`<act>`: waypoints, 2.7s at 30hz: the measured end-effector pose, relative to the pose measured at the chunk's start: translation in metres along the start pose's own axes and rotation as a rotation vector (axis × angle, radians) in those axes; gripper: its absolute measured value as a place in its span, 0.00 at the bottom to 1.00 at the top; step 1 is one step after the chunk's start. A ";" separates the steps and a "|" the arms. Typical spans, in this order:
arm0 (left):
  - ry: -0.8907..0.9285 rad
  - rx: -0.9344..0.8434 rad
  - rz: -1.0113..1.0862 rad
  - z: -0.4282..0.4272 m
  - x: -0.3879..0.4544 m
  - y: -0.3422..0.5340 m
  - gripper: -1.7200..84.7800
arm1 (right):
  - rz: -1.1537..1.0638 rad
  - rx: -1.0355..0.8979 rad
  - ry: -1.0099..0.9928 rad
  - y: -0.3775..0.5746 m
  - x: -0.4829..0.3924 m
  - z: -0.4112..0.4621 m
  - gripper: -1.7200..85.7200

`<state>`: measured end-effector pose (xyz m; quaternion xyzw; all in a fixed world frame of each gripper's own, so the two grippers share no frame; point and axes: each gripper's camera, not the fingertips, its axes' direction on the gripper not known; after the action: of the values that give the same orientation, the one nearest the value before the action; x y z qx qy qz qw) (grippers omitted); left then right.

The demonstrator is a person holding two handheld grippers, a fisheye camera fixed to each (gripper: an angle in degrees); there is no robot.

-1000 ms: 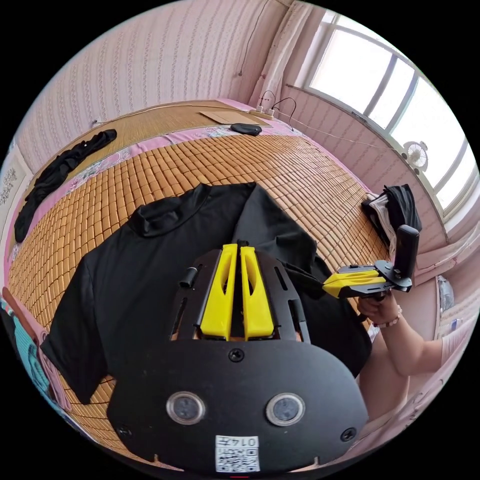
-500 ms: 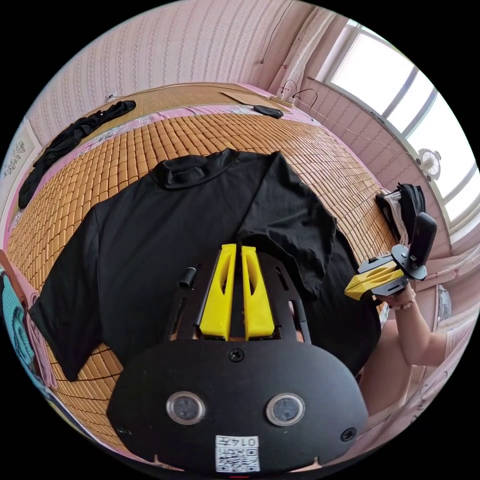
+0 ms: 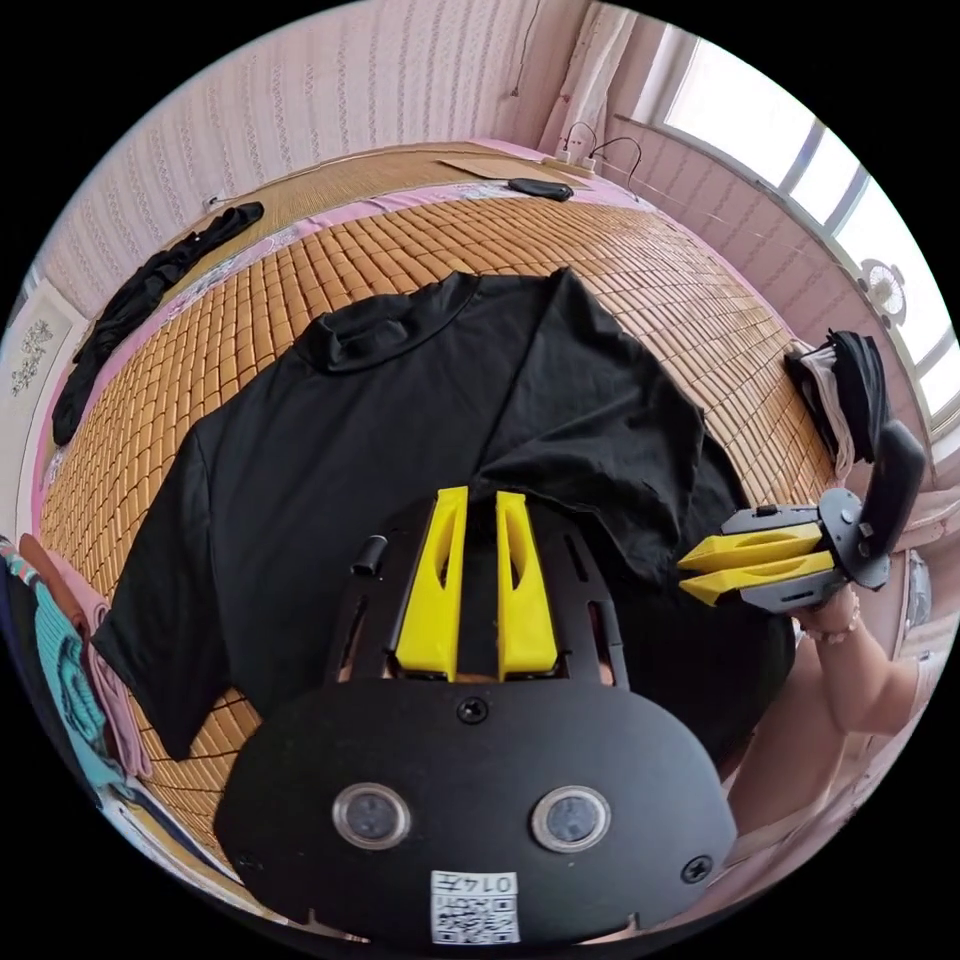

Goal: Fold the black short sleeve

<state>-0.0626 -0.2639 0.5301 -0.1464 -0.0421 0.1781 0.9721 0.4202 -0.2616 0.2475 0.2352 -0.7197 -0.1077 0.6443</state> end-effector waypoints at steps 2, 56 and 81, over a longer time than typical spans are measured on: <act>-0.038 -0.046 0.010 0.009 -0.004 0.004 0.08 | 0.013 -0.068 0.066 -0.009 -0.008 0.013 0.02; 0.001 0.301 -0.602 -0.003 -0.311 0.330 0.17 | -0.475 -0.195 0.218 -0.290 -0.365 0.276 0.10; 0.082 0.480 -0.443 -0.007 -0.320 0.316 0.01 | -0.265 -0.060 0.211 -0.333 -0.360 0.221 0.01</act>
<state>-0.4658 -0.0982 0.4193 0.0925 0.0094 -0.0390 0.9949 0.2917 -0.4112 -0.2526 0.3189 -0.6073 -0.1879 0.7030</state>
